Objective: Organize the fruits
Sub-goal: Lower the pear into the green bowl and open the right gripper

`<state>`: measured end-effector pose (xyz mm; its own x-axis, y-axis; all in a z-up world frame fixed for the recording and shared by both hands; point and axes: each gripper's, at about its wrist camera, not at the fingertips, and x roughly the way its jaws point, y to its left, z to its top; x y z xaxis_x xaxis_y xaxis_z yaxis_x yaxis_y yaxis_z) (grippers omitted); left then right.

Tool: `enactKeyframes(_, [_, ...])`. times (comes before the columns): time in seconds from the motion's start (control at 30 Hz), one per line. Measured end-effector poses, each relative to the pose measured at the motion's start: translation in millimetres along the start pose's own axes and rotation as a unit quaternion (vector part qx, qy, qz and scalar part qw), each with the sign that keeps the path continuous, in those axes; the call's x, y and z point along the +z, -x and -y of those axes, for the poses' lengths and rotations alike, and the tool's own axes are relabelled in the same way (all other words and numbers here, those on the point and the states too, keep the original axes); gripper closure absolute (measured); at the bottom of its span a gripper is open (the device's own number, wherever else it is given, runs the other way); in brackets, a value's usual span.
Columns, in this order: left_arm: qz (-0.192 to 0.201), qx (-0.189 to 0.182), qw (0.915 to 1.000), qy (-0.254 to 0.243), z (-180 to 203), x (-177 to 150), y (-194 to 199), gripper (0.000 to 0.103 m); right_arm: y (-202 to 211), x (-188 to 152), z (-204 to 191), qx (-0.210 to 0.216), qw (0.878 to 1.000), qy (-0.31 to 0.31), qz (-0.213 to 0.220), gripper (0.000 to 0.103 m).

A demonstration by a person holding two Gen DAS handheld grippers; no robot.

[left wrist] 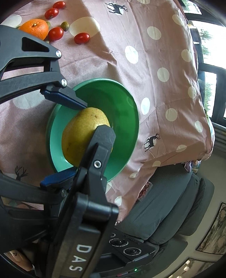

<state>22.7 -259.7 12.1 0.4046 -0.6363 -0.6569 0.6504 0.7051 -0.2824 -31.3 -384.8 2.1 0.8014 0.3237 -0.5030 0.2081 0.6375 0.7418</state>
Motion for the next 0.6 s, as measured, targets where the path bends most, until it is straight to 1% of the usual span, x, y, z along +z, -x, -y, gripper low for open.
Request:
enactKeyframes(0.2, [-0.006, -0.008, 0.9999, -0.01, 8.4, 2.5, -7.9, 0.036, 5.9, 4.1, 10.2, -0.001, 1.0, -0.014, 0.009, 0.043])
enactKeyframes(0.37, [-0.017, -0.017, 0.9997, -0.005, 10.5, 4.2, -15.4, 0.036, 11.6, 4.7, 16.3, -0.012, 0.999, -0.025, 0.02, 0.043])
enactKeyframes(0.47, [-0.02, -0.021, 0.9996, -0.003, 10.6, 4.6, -19.0, 0.036, 13.6, 5.0, 17.1, -0.028, 0.999, -0.025, 0.028, 0.044])
enactKeyframes(0.6, [-0.024, -0.025, 0.9994, -0.005, 12.5, 4.9, -22.5, 0.036, 14.1, 5.7, 20.3, -0.03, 0.999, -0.032, 0.031, 0.044])
